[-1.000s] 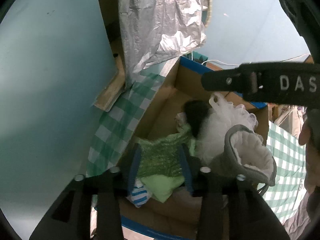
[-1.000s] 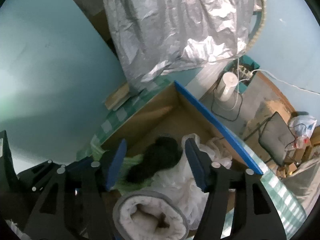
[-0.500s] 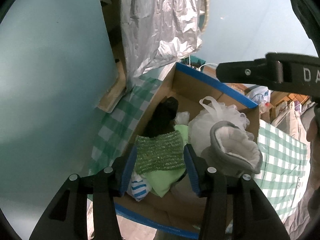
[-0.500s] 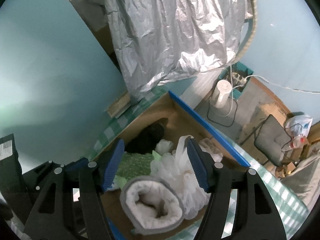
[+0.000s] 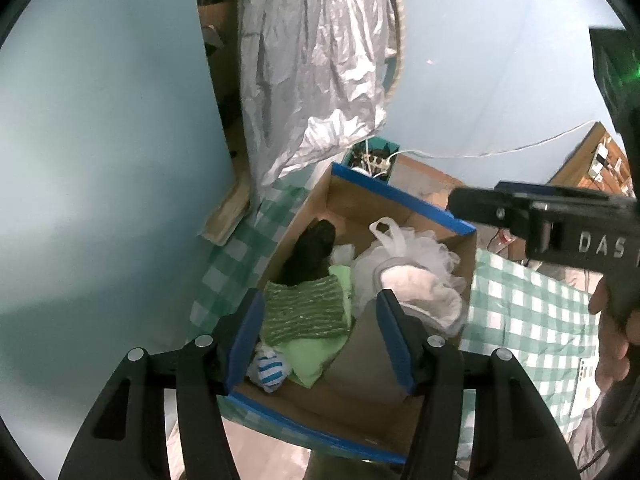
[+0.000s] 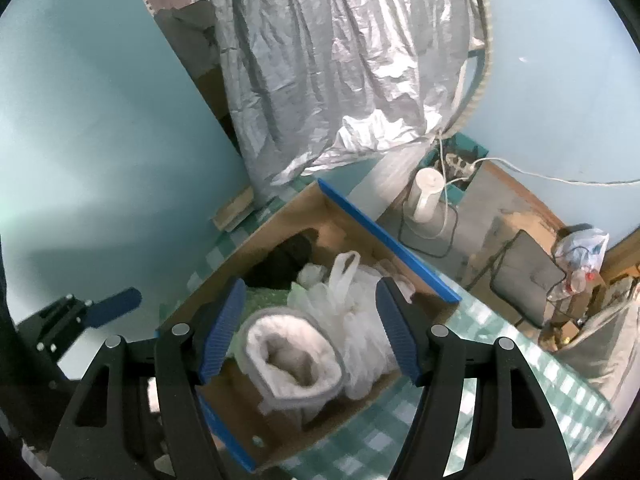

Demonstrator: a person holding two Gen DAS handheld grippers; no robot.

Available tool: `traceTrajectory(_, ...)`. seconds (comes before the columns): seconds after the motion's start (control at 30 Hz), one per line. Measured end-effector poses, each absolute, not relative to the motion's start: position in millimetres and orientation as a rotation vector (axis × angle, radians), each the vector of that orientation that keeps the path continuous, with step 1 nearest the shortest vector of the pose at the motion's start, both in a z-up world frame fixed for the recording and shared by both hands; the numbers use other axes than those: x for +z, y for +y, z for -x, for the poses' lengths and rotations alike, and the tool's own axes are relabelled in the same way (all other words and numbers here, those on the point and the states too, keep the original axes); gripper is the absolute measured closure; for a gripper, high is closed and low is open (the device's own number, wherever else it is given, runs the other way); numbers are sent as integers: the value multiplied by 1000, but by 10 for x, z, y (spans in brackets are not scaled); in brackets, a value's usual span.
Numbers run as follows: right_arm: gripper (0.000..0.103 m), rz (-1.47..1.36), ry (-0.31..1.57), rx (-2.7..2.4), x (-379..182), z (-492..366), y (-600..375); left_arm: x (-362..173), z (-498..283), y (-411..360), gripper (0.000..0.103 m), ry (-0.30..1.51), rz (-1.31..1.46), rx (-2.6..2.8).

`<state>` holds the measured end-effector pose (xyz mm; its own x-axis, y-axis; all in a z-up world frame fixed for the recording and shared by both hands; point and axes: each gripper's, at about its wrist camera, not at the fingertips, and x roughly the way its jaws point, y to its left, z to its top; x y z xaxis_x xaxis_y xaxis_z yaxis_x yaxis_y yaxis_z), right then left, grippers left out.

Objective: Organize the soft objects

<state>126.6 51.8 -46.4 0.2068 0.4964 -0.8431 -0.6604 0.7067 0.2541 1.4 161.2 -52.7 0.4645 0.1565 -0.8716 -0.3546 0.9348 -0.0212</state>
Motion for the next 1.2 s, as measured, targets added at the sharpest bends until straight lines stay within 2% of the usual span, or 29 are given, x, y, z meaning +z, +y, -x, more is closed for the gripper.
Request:
traceTrajectory(0.23, 35, 145, 1083, 774, -347, -1178, 205, -355, 29, 1434, 27, 1013, 196, 297)
traceTrajectory(0.4, 35, 129, 1068, 742, -265, -1114, -49, -258, 55, 1318, 25, 1004, 197, 289)
traceTrajectory(0.47, 34, 121, 1064, 727, -242, -1090, -148, -210, 77, 1273, 17, 994, 203, 290)
traceTrajectory(0.6, 34, 106, 1061, 686, -213, -1032, -370, -129, 105, 1180, 17, 985, 196, 281)
traceTrajectory(0.73, 34, 79, 1060, 652, -193, -998, -577, -68, 107, 1032, 10, 981, 140, 266)
traceTrajectory(1.2, 33, -24, 1020, 499, 7, -877, -1353, 155, 14, 464, 5, 944, 46, 147)
